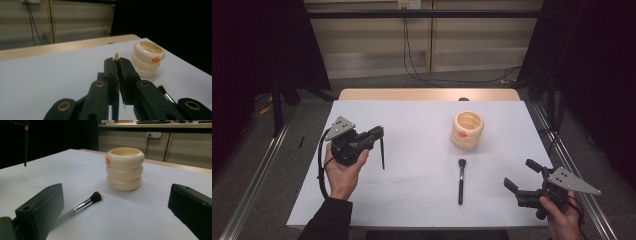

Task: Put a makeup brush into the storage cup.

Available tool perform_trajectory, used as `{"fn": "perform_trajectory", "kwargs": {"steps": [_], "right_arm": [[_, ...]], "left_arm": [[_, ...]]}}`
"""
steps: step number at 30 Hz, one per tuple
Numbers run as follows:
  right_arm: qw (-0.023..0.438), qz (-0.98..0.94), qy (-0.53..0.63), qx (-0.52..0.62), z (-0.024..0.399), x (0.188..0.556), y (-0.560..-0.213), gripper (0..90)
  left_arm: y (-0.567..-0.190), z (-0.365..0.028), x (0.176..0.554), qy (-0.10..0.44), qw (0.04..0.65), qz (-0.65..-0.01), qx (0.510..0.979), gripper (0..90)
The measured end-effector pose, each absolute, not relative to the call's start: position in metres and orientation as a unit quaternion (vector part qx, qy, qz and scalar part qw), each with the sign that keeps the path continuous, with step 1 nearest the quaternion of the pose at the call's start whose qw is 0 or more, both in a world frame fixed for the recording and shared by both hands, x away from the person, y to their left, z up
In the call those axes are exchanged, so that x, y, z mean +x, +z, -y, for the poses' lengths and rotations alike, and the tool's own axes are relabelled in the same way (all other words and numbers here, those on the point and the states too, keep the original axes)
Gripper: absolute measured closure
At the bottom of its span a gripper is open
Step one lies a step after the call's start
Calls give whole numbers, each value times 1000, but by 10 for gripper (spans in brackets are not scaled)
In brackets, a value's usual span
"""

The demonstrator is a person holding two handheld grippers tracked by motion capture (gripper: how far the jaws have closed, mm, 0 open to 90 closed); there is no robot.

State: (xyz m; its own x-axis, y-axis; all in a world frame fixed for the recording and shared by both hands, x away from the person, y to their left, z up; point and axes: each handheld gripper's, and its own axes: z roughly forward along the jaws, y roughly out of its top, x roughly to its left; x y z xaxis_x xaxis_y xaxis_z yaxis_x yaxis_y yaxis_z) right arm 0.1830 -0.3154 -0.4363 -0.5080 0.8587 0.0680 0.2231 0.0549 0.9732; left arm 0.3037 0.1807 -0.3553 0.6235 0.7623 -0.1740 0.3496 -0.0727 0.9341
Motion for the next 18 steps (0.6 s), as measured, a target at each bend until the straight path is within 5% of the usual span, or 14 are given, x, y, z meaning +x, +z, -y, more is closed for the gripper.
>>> {"fn": "perform_trajectory", "kwargs": {"steps": [18], "right_arm": [[294,-661,565,397,312,182,-436,0]], "left_arm": [[-348,-185,287,202,606,-349,686,854]]}}
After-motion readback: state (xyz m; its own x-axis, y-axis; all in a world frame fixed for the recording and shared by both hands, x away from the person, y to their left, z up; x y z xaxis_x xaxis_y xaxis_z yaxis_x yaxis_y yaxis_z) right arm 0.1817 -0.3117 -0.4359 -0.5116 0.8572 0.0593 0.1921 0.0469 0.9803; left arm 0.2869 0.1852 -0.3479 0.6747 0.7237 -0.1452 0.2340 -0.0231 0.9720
